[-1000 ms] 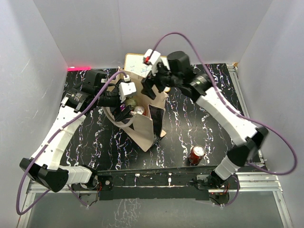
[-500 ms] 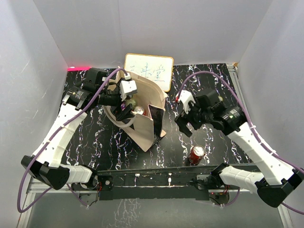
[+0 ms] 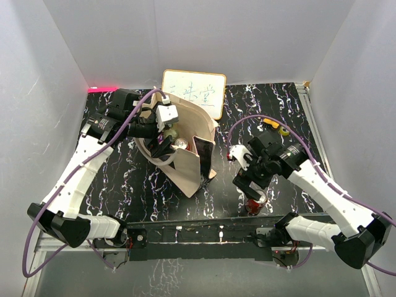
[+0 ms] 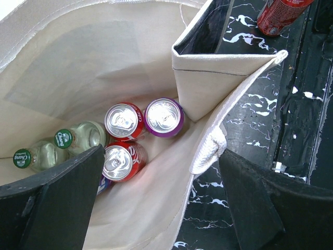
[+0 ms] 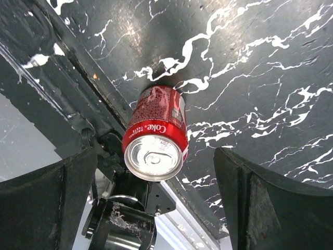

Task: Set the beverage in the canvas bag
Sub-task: Pick up the drink from the center of the board.

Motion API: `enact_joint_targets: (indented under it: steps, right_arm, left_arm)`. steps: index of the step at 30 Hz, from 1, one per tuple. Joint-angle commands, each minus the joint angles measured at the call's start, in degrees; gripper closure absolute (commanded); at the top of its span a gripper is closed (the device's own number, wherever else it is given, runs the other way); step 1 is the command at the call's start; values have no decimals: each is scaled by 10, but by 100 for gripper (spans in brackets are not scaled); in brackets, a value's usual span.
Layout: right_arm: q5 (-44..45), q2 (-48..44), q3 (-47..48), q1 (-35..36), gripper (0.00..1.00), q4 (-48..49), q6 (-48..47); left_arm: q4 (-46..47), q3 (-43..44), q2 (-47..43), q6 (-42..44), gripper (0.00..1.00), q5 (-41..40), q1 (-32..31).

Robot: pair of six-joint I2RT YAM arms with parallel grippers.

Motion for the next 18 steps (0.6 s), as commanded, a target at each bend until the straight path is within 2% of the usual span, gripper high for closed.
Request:
enact_joint_targets:
  steps: [1,11,15,18]
  right_arm:
    - [10,12,-20,-3,1,-2,-17]
    - [30,15,-102,-6,1,28,-30]
    - [20,20,-112,-5,6,53,-39]
    - [20,27,-116,-6,13,59,-42]
  left_arm:
    - [9,-3,-21,0,10,16,2]
    - [10,2,-16,3,10,16,2]
    - [14,-1,-15,2,10,18,3]
    - [14,-1,-16,1,10,17,2]
